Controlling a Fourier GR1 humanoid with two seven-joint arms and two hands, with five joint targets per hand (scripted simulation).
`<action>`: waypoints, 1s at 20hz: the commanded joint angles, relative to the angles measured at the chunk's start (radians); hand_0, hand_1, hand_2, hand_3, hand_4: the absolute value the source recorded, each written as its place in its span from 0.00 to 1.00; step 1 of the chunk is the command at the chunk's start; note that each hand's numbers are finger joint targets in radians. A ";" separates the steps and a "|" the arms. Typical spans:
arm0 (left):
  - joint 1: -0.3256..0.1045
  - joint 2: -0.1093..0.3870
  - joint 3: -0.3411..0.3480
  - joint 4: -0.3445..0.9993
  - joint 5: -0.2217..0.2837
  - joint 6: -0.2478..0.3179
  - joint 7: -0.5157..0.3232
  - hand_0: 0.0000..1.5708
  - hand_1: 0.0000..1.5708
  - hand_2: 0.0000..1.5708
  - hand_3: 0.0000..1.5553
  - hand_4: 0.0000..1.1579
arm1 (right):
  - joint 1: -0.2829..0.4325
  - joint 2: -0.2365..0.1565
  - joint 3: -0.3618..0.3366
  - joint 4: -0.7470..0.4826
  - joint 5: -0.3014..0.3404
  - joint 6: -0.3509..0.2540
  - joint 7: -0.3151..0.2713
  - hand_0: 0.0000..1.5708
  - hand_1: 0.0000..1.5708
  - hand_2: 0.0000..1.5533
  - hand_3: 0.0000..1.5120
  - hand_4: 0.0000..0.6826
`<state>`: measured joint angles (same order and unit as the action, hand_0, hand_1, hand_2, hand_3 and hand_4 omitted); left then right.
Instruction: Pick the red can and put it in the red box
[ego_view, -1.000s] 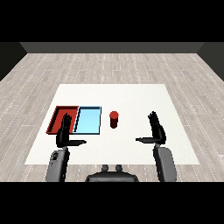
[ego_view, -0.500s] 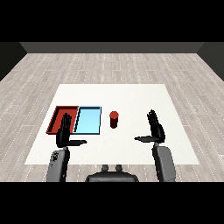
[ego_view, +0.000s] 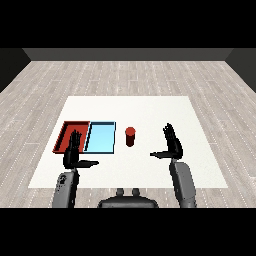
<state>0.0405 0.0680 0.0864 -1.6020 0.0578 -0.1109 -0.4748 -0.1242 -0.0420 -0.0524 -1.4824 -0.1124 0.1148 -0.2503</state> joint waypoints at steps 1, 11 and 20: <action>0.020 -0.029 -0.035 -0.062 -0.015 0.025 0.047 0.00 0.00 0.00 0.00 0.00 | -0.059 0.033 0.041 0.060 0.034 -0.022 -0.007 0.00 0.00 0.00 0.00 0.00; -0.006 0.006 0.031 -0.036 0.047 -0.017 0.024 0.00 0.00 0.00 0.00 0.00 | -0.115 0.042 0.129 0.188 -0.066 -0.103 -0.050 0.00 0.00 0.00 0.00 0.00; -0.002 -0.035 -0.016 -0.052 0.010 0.017 0.034 0.00 0.00 0.00 0.00 0.00 | -0.145 0.042 0.260 0.277 -0.134 -0.194 -0.099 0.00 0.00 0.00 0.00 0.00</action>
<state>0.0420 0.0576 0.0931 -1.6234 0.0773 -0.1189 -0.4662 -0.2661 -0.0011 0.1136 -1.2258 -0.2099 -0.0029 -0.3297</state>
